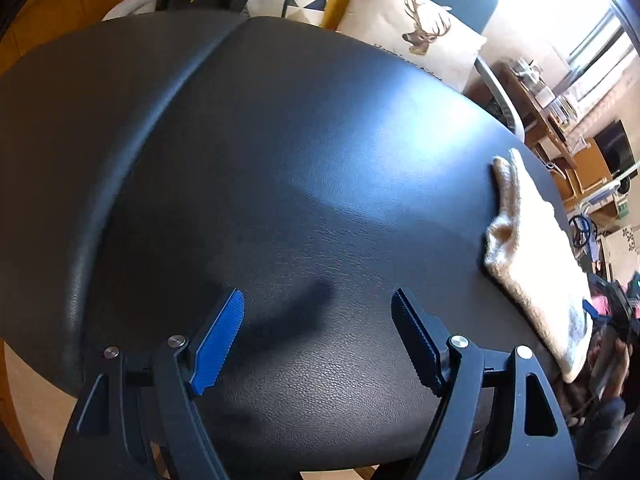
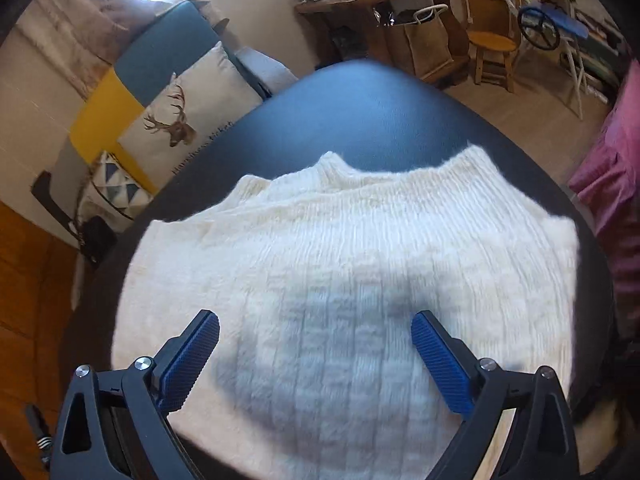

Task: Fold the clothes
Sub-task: 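Move the right gripper over the cream sweater body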

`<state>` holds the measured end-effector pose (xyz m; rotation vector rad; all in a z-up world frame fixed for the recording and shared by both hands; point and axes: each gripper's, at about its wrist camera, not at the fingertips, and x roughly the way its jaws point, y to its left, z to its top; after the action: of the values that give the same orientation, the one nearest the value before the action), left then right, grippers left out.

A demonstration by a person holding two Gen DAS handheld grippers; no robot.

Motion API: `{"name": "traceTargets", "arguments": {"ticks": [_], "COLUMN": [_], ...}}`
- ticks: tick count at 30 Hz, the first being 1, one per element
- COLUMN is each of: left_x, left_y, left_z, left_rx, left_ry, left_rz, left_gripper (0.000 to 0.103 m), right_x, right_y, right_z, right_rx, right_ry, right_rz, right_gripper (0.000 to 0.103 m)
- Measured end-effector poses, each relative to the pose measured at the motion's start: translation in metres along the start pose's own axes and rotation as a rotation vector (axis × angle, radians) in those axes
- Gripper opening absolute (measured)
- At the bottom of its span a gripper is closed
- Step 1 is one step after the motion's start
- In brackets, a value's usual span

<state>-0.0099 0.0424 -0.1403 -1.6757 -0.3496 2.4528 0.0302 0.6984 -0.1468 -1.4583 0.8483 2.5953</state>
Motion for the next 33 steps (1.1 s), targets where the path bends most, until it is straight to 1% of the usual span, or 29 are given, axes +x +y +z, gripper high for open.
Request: {"name": "traceTargets", "arguments": {"ticks": [2, 3, 6, 8, 9, 11, 13, 14, 16, 18, 19, 20, 22, 23, 24, 26, 28, 30, 31, 33], "left_x": [-0.003, -0.004, -0.009, -0.013, -0.015, -0.019, -0.021, -0.021, -0.018, -0.012, -0.010, -0.008, -0.009, -0.010, -0.012, -0.017, -0.022, -0.026, -0.025, -0.024], "left_y": [0.003, 0.004, 0.011, 0.016, 0.016, 0.017, 0.018, 0.019, 0.019, 0.024, 0.026, 0.027, 0.026, 0.025, 0.022, 0.017, 0.012, 0.007, 0.003, -0.001], "left_z": [0.002, 0.003, 0.005, 0.008, 0.008, 0.009, 0.010, 0.010, 0.012, 0.015, 0.016, 0.017, 0.017, 0.017, 0.018, 0.018, 0.018, 0.018, 0.019, 0.018], "left_rx": [0.000, -0.002, -0.031, -0.035, -0.035, -0.019, 0.008, 0.015, -0.009, -0.074, -0.097, -0.113, -0.118, -0.119, -0.107, -0.091, -0.072, -0.040, -0.020, 0.011], "left_ry": [-0.007, -0.013, -0.024, -0.038, -0.062, -0.095, -0.110, -0.109, -0.085, -0.046, -0.032, -0.021, -0.028, -0.031, -0.038, -0.056, -0.086, -0.107, -0.108, -0.108], "left_rz": [0.012, 0.014, -0.020, -0.022, -0.011, -0.008, -0.006, -0.008, -0.053, -0.122, -0.145, -0.164, -0.162, -0.160, -0.149, -0.137, -0.123, -0.094, -0.076, -0.052], "left_gripper": [0.079, 0.079, 0.079, 0.079, 0.079, 0.079, 0.079, 0.079, 0.079, 0.079, 0.079, 0.079, 0.079, 0.079, 0.079, 0.079, 0.079, 0.079, 0.079, 0.079], "right_x": [0.001, 0.001, 0.002, 0.002, 0.002, 0.003, 0.003, 0.005, 0.008, 0.012, 0.017, 0.023, 0.040, 0.050, 0.057, 0.059, 0.061, 0.064, 0.064, 0.060], "right_y": [0.010, 0.014, 0.029, 0.039, 0.043, 0.053, 0.063, 0.063, 0.058, 0.053, 0.048, 0.039, 0.024, 0.017, 0.010, -0.002, -0.004, -0.004, -0.005, -0.005], "right_z": [-0.003, -0.005, -0.010, -0.014, -0.015, -0.019, -0.022, -0.022, -0.020, -0.018, -0.015, -0.014, -0.014, -0.013, -0.012, -0.009, -0.005, -0.001, 0.001, 0.003], "right_rx": [-0.031, -0.046, -0.092, -0.122, -0.138, -0.168, -0.199, -0.227, -0.300, -0.369, -0.388, -0.387, -0.358, -0.341, -0.314, -0.276, -0.291, -0.311, -0.310, -0.309], "right_ry": [0.006, 0.009, 0.017, 0.023, 0.026, 0.031, 0.037, 0.035, 0.023, 0.010, 0.023, 0.053, 0.109, 0.130, 0.134, 0.113, 0.135, 0.170, 0.177, 0.167], "right_rz": [0.031, 0.046, 0.092, 0.122, 0.138, 0.168, 0.199, 0.130, -0.124, -0.379, -0.457, -0.476, -0.456, -0.442, -0.427, -0.392, -0.394, -0.406, -0.407, -0.404], "right_gripper": [0.103, 0.103, 0.103, 0.102, 0.101, 0.095, 0.094, 0.095, 0.095, 0.095, 0.095, 0.094, 0.095, 0.101, 0.103, 0.103, 0.103, 0.103, 0.101, 0.083]}}
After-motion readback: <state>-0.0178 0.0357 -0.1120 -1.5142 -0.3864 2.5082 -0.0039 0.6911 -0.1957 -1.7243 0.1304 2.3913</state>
